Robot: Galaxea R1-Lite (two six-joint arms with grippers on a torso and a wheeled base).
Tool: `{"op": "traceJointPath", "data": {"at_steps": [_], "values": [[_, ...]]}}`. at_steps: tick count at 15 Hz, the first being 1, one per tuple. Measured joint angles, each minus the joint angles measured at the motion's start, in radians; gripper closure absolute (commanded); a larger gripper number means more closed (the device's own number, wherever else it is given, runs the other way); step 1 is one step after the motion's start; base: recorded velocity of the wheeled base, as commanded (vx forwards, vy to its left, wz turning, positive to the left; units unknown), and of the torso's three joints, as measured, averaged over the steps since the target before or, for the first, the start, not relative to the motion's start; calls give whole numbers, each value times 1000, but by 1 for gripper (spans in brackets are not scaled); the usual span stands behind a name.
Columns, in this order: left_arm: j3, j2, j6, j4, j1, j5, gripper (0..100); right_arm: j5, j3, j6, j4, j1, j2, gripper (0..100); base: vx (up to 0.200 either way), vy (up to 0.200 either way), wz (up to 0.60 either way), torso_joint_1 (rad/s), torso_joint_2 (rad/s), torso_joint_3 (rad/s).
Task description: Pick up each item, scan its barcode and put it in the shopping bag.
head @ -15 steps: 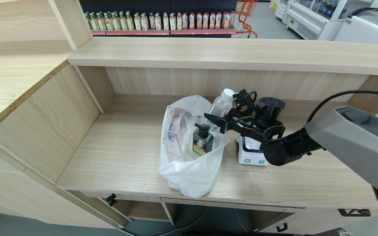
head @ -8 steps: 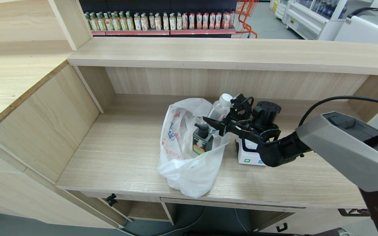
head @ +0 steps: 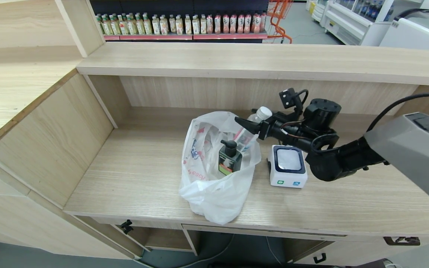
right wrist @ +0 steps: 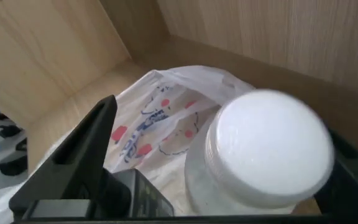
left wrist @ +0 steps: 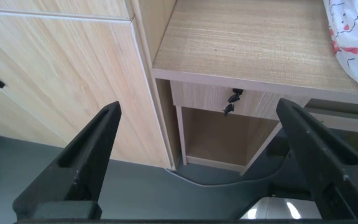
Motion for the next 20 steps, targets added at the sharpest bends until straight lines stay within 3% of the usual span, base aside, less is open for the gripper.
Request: {"op": "traceJointPath", "data": {"at_steps": [5, 12, 20], "values": [[0, 0, 0, 0, 0, 0, 0, 13, 77, 22, -6, 17, -60, 0, 0, 0, 0, 0, 0, 0], [0, 0, 0, 0, 0, 0, 0, 13, -14, 128, -30, 84, -1, 0, 0, 0, 0, 0, 0, 0], [0, 0, 0, 0, 0, 0, 0, 13, -39, 159, -40, 80, -17, 0, 0, 0, 0, 0, 0, 0]]}}
